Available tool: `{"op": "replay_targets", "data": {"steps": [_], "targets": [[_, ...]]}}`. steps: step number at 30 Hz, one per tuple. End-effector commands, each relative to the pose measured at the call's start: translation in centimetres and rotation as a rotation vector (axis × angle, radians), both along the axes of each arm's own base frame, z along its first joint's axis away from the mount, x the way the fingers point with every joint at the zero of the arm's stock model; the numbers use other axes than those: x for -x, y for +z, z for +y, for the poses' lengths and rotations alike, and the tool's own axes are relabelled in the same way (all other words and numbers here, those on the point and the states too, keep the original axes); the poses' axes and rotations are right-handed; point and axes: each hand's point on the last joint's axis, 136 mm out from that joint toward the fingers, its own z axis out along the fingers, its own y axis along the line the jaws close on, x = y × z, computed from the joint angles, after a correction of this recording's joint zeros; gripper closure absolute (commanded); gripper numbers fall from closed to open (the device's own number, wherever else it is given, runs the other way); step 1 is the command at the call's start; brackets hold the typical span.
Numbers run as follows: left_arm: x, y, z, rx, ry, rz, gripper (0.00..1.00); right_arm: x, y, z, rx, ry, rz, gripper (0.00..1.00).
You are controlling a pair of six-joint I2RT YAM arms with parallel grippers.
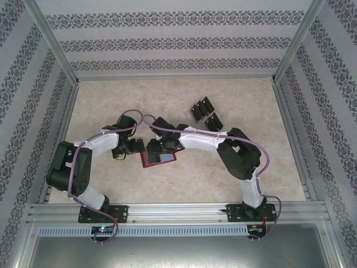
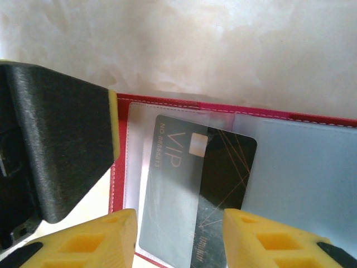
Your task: Put the credit cards into the card holder
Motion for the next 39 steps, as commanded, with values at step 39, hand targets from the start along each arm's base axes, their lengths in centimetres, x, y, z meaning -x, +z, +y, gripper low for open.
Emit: {"op": "replay_targets", "data": {"steps": [39], "targets": [[-0.1,-0.9,-0.4,0.017,-0.005,0.020,0.03,0.6,-1.9,1.5,0.025,0.032,0.029,0.54]]}}
